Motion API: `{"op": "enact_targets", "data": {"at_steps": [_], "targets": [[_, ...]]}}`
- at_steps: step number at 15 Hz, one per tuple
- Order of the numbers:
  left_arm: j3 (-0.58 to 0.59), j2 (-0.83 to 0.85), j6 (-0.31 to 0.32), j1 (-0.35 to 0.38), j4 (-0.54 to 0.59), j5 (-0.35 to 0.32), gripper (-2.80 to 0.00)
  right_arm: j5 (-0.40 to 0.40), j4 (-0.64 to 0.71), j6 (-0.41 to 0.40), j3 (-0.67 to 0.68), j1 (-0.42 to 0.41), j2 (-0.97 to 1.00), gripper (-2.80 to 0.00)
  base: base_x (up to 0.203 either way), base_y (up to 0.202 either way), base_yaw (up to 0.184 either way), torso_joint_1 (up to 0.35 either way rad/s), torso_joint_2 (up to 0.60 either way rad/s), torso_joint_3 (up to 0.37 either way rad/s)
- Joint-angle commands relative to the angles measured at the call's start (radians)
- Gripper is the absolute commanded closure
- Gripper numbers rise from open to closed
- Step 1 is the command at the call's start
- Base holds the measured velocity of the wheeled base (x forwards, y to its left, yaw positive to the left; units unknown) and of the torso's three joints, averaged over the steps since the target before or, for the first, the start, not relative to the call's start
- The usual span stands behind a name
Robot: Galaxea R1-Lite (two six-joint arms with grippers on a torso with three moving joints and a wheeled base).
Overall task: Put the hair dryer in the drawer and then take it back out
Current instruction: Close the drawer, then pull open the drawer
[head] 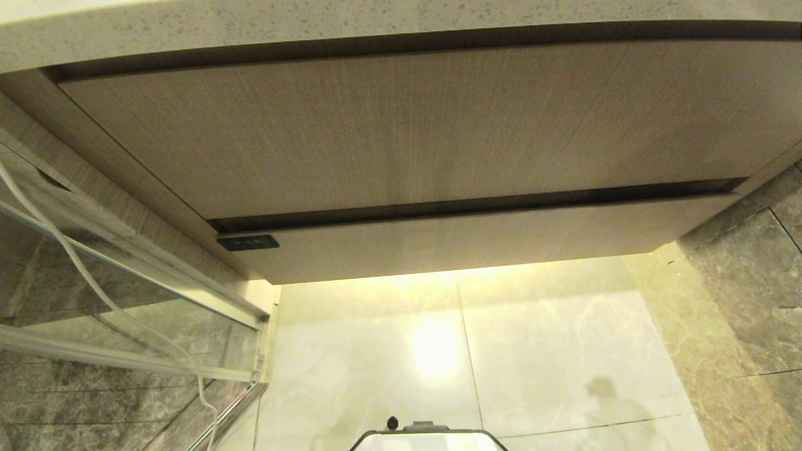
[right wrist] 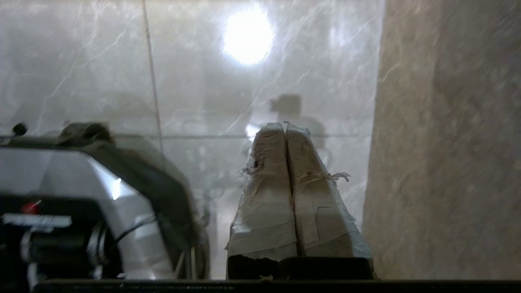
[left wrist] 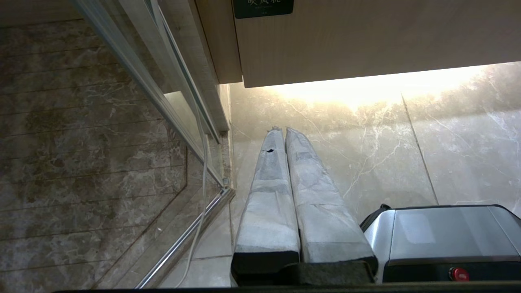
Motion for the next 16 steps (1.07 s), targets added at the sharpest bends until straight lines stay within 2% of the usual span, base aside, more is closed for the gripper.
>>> {"op": "enact_targets", "data": {"at_steps": [1,3,6,7,9,12,16], "targets": [[0.002,0.000,0.000,0.000,0.000,0.000,0.00,0.004,0.020,0.003,0.081,0.025,-0.140,0.00,0.000,0.000,0.000,0.000,0.00,0.000],[0.002,0.000,0.000,0.000,0.000,0.000,0.00,0.004,0.025,0.025,0.166,0.067,-0.237,0.00,0.000,0.000,0.000,0.000,0.00,0.000],[0.002,0.000,0.000,0.000,0.000,0.000,0.00,-0.011,0.031,0.115,0.267,0.132,-0.394,0.00,0.000,0.000,0.000,0.000,0.00,0.000],[0.000,0.000,0.000,0.000,0.000,0.000,0.00,-0.035,0.041,0.156,0.302,0.166,-0.451,0.00,0.000,0.000,0.000,0.000,0.00,0.000],[0.002,0.000,0.000,0.000,0.000,0.000,0.00,-0.133,0.072,0.242,0.378,0.286,-0.572,0.00,0.000,0.000,0.000,0.000,0.00,0.000],[0.002,0.000,0.000,0.000,0.000,0.000,0.00,-0.257,0.091,0.329,0.471,0.427,-0.725,0.00,0.000,0.000,0.000,0.000,0.00,0.000],[0.002,0.000,0.000,0.000,0.000,0.000,0.00,-0.274,0.101,0.344,0.478,0.436,-0.732,0.00,0.000,0.000,0.000,0.000,0.00,0.000]]}}
